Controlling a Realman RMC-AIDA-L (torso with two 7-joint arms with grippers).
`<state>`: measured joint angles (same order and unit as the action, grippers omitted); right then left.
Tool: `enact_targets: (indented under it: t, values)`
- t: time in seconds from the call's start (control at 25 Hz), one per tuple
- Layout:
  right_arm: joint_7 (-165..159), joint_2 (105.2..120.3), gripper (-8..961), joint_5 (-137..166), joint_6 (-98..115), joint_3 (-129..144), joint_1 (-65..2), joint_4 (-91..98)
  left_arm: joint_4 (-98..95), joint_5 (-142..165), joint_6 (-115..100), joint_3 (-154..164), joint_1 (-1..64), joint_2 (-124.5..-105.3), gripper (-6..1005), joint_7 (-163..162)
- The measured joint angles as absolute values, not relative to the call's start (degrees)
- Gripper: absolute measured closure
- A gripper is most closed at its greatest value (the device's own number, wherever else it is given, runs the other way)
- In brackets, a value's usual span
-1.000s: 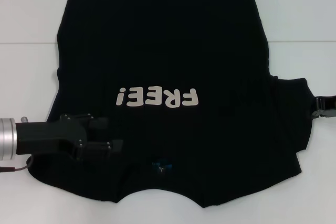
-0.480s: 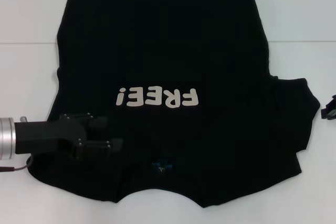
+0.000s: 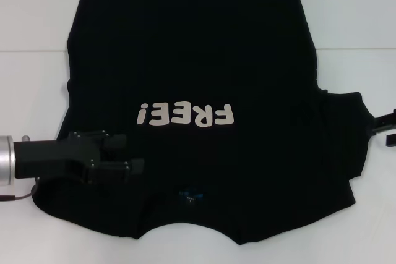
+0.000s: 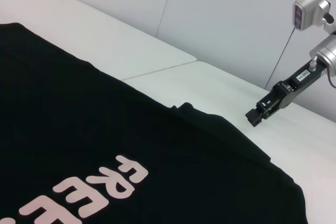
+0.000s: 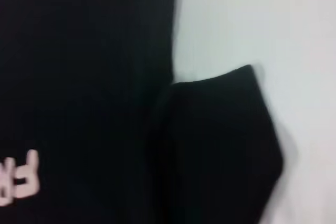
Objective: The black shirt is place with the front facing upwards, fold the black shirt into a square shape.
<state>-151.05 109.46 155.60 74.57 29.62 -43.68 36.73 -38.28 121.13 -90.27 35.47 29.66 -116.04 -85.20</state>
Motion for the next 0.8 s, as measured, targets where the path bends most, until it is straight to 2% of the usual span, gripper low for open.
enact_targets:
  t: [0.2, 0.32, 0.52, 0.8]
  values:
    - [-152.0, 108.14, 334, 152.4, 75.9, 26.6, -43.5, 33.3, -38.3, 121.1, -90.3, 35.4, 29.9, -115.78, 172, -87.1]
    - [-152.6, 107.30, 268, 151.7, 75.7, 25.2, -43.2, 30.9, -38.3, 121.4, -90.1, 35.4, 29.9, -115.74, 172, -87.3]
    - [-153.3, 107.00, 157, 151.5, 75.7, 25.0, -42.9, 30.4, -38.3, 121.6, -89.9, 35.4, 30.0, -115.66, 172, -87.4]
    - [-153.1, 107.43, 161, 151.4, 74.4, 25.3, -43.1, 28.5, -38.3, 121.7, -89.9, 35.4, 30.0, -115.66, 173, -87.5]
